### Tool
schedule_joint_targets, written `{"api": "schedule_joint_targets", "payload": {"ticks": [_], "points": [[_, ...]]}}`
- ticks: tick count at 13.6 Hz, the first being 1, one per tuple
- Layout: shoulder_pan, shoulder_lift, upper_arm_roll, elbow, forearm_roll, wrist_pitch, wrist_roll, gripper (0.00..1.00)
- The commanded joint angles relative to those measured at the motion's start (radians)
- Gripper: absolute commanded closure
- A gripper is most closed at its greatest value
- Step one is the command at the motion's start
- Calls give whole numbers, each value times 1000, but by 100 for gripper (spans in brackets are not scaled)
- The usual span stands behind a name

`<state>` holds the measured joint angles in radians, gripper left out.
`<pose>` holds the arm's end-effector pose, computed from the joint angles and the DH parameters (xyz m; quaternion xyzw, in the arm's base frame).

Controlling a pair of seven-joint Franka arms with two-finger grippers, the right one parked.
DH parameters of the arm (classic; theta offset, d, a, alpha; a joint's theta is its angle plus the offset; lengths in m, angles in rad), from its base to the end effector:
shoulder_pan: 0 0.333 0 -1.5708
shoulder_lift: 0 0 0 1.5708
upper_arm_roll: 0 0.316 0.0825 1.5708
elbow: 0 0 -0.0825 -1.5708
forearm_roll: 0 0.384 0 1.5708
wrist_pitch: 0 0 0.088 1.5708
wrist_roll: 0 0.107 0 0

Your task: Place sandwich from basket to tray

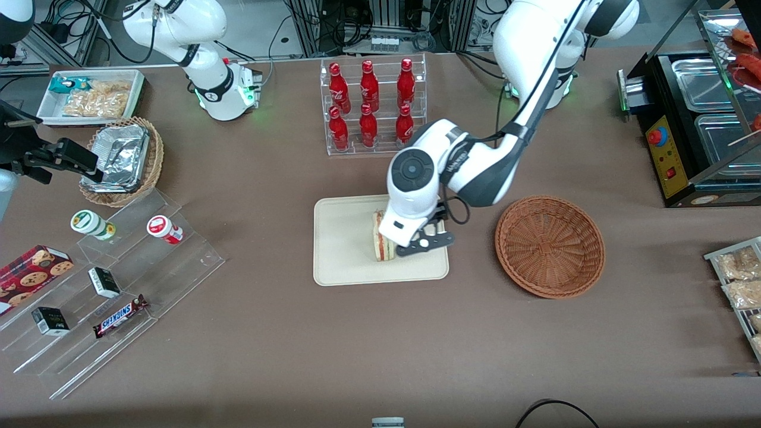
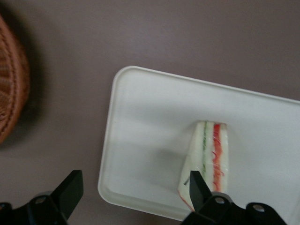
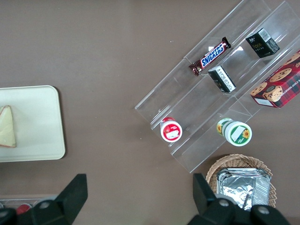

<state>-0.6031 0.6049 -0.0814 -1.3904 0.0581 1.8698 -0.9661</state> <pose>0.5560 -0.4341 0.3469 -0.9888 -0.1356 0.0392 0.0478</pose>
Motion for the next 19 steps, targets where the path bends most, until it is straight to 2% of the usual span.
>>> {"api": "schedule_joint_targets", "payload": {"ticks": [1, 5, 11, 14, 19], "points": [[58, -88, 5, -65, 16, -55, 0, 0], [160, -203, 3, -194, 11, -54, 166, 0], [334, -447, 3, -427, 5, -64, 455, 0], [486, -511, -66, -447, -35, -141, 602, 0], [577, -596, -81, -441, -49, -250, 771, 0]]}}
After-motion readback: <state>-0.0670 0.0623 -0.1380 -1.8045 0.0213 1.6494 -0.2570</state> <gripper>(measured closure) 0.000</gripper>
